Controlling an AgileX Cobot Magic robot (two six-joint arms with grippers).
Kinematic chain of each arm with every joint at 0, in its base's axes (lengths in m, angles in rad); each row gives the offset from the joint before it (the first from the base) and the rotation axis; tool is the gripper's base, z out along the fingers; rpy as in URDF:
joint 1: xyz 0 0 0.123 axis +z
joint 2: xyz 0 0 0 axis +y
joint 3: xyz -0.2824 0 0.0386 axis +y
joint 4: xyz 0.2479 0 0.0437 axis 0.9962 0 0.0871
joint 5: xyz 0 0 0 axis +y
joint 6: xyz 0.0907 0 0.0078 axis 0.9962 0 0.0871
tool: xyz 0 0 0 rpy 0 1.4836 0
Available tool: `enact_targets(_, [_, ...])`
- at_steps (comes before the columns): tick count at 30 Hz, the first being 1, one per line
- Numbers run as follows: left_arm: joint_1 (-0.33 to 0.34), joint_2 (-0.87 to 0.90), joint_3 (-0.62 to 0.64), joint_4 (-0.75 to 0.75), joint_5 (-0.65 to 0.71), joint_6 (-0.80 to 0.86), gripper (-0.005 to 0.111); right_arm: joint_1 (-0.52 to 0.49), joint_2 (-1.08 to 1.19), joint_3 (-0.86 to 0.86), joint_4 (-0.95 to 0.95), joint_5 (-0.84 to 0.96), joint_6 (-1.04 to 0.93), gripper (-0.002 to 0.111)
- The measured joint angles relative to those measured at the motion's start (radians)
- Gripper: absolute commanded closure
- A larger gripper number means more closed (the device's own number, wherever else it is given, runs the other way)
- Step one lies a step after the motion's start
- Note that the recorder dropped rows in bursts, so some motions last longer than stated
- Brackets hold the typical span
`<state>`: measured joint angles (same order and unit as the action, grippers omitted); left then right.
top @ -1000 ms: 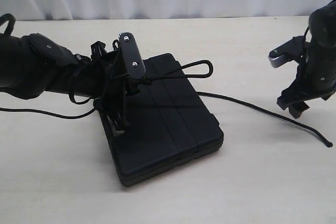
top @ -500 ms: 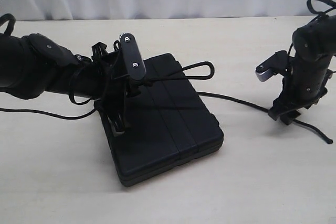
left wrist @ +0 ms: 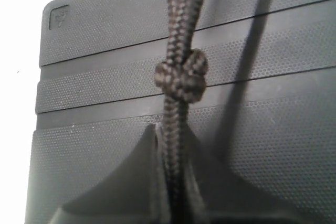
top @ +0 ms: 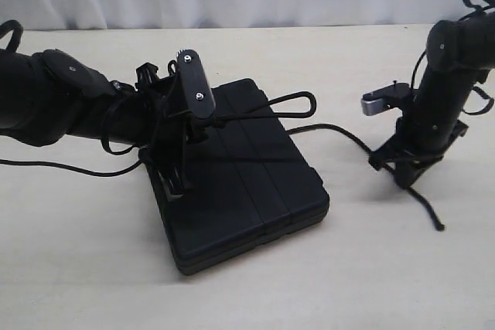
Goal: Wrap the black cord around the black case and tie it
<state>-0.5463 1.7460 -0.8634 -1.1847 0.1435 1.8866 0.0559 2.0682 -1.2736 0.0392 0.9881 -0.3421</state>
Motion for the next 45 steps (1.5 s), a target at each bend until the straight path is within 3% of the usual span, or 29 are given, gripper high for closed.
enact_targets(4, [0.000,0.000,0.000,0.002,0.029,0.010,0.107,-0.004,-0.026,-0.009,0.228,-0.020,-0.033,0.104])
enact_targets(15, [0.000,0.000,0.000,0.002,0.080,0.050,0.107,-0.008,-0.174,-0.013,0.625,-0.078,-0.122,0.104])
enact_targets(20, [-0.005,0.000,0.000,-0.012,0.176,0.143,0.107,-0.034,-0.174,0.030,0.795,-0.127,-0.121,0.104])
enact_targets(24, [-0.085,0.000,0.000,-0.009,-0.084,0.225,0.107,-0.053,-0.174,0.030,0.910,-0.084,-0.170,0.104])
enact_targets(28, [-0.150,0.002,0.000,0.057,-0.255,0.225,0.107,-0.053,-0.174,0.030,0.955,-0.057,-0.180,0.104])
enact_targets(40, [-0.162,0.037,0.000,0.134,-0.306,0.225,0.107,-0.053,-0.174,0.019,0.975,0.002,-0.193,0.104])
enact_targets(45, [-0.162,0.071,0.000,0.175,-0.397,0.167,0.107,-0.053,-0.174,0.017,0.974,0.037,-0.201,0.104])
